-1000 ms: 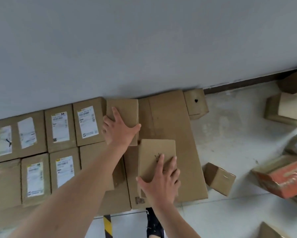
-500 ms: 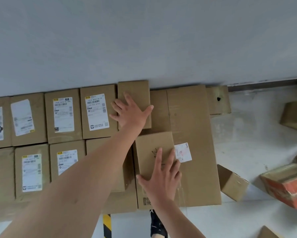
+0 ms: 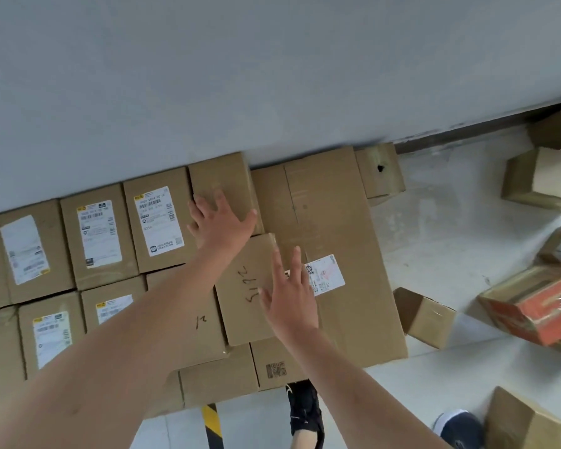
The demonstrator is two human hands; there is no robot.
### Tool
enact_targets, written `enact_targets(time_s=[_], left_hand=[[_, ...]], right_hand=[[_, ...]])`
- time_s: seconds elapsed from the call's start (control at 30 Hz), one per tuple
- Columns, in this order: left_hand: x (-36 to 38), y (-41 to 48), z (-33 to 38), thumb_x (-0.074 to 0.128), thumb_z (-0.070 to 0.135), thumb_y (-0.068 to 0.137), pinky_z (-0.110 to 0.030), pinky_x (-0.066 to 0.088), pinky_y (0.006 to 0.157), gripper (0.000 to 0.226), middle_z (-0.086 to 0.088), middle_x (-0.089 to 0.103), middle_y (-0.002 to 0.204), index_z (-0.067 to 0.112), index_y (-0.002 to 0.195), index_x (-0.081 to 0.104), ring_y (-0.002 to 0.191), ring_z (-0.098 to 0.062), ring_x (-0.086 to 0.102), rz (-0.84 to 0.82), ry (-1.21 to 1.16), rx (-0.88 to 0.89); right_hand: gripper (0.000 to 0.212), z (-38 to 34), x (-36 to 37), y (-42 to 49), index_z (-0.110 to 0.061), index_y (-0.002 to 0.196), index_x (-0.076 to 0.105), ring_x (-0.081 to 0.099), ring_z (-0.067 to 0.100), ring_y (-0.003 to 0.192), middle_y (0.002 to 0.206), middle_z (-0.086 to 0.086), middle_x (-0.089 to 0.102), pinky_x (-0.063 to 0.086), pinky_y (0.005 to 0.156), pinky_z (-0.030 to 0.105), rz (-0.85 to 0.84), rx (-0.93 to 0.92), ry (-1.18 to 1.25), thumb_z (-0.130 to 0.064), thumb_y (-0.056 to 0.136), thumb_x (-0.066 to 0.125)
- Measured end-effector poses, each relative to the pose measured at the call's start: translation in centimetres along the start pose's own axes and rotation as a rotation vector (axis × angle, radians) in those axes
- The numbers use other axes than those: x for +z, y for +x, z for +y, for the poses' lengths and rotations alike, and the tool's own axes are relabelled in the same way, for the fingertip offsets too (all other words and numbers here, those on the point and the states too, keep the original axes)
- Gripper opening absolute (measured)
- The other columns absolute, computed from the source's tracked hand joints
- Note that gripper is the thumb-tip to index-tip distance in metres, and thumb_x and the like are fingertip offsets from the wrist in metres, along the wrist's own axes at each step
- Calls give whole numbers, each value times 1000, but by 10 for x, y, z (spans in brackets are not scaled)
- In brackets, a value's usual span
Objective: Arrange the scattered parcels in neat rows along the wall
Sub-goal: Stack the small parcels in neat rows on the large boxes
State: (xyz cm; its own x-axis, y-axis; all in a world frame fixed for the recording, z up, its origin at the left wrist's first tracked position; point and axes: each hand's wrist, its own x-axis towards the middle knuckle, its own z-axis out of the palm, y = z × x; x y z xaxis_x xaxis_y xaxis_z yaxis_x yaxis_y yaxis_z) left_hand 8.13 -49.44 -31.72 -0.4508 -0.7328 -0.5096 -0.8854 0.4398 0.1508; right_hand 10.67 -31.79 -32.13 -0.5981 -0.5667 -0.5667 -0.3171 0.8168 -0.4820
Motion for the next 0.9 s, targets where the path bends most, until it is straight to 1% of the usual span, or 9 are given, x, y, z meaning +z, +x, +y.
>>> enact_targets(time_s=[0.07,0.17,0.27,0.43,0.57,0.7,0.83,0.9], left_hand=[[12,-21,20,41,64,90,-57,8,118,88,-20,-3,162,23,155,-2,149,-36,-6,8,54,102],[35,-58,65,39,63,92,-56,8,117,83,-17,0,163,26,156,0,149,-34,-2,-39,104,243],[62,-97,116,39,61,93,-56,8,118,80,-14,3,163,27,156,3,149,-32,1,-114,114,354],[117,-173,203,43,52,95,-53,17,116,75,-16,15,160,23,156,10,147,-31,12,-226,142,470],[171,-241,261,44,50,96,-49,19,116,74,-13,14,161,23,156,10,147,-29,8,-328,173,548],[229,-314,316,45,51,94,-51,18,116,76,-13,20,158,22,156,12,146,-28,12,-373,314,662],[287,-391,367,46,53,94,-52,19,116,77,-14,21,159,22,156,13,146,-30,15,-412,431,761],[311,-419,383,46,52,93,-54,20,115,77,-14,21,159,23,156,12,147,-30,15,-432,455,793]], right_hand=[[73,26,-16,-10,-27,155,-10,5,34,150,163,14,-9,19,119,47,33,16,-60,-41,102,38],[69,73,-48,-25,-24,156,-5,2,34,150,164,14,-2,13,121,46,77,113,-69,-44,102,33],[68,130,-80,-45,-21,157,0,4,35,150,164,15,2,14,120,46,92,221,-60,-42,102,34],[64,243,-116,-103,-18,156,12,10,35,148,162,18,10,17,118,45,150,405,-29,-38,100,37],[63,344,-123,-176,-18,156,11,9,36,149,162,19,8,18,119,46,154,585,32,-38,101,35],[63,437,-118,-261,-17,155,14,14,36,146,161,20,12,24,116,48,154,780,116,-37,100,36],[64,516,-105,-348,-19,156,12,4,36,149,163,17,5,14,119,50,162,962,293,-35,100,38],[65,542,-97,-376,-20,156,8,3,36,150,163,16,3,13,120,51,169,1015,348,-35,101,38]])
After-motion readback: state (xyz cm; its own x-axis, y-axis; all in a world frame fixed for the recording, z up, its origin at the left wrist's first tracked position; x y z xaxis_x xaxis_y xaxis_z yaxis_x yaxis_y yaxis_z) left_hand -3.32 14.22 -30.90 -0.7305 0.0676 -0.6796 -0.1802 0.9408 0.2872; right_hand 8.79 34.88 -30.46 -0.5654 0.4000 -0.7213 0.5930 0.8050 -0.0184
